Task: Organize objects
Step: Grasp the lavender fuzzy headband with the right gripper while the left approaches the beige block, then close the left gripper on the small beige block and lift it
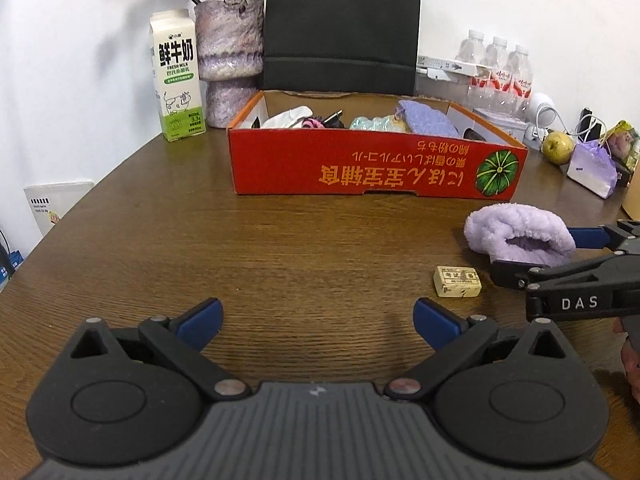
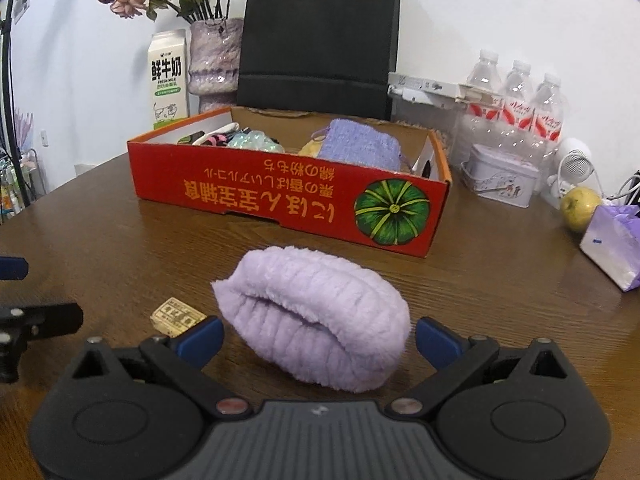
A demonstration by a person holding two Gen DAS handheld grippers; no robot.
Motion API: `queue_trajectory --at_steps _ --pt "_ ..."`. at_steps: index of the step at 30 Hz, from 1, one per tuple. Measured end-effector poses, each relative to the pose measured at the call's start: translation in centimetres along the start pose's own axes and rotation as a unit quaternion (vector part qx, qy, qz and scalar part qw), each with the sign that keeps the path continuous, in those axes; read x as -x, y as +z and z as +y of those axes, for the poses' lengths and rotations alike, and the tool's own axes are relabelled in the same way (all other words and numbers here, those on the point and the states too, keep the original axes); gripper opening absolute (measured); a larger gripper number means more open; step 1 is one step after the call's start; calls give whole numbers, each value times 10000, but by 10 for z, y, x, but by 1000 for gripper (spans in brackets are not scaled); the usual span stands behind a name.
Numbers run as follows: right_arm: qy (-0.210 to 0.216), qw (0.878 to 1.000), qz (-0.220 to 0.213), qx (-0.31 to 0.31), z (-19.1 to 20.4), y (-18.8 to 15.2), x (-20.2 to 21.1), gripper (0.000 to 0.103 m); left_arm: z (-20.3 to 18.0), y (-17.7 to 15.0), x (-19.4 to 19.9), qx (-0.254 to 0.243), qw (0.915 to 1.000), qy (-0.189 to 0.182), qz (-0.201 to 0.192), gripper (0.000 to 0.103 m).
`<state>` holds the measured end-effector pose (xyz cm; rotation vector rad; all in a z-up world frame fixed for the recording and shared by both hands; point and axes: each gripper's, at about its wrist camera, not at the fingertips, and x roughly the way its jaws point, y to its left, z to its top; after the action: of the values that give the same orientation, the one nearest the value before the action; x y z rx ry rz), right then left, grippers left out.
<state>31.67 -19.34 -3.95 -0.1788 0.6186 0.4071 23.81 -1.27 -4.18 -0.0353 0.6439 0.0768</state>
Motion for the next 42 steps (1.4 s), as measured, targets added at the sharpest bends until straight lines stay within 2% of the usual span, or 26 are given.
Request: queue_trajectory --at_steps 3,6,9,16,27,42 --pt "168 9997 165 -91 -3 1 -7 89 0 0 -3 3 10000 -3 51 103" --pt "281 9993 142 -190 -5 1 -7 79 0 0 -4 2 10000 1 78 103" --pt "293 9994 68 -166 -4 1 -5 59 -1 -1 -5 -5 10000 -12 90 103" --pt "240 9992 -321 -78 -2 0 8 34 -8 0 -11 -128 9997 -82 188 103" --pt "-92 9970 -729 -253 -9 -7 30 29 -34 6 -22 -372 9985 -263 298 103" --pt "-304 9953 -853 -346 -25 -17 48 30 -63 12 -41 -409 9978 -258 447 103"
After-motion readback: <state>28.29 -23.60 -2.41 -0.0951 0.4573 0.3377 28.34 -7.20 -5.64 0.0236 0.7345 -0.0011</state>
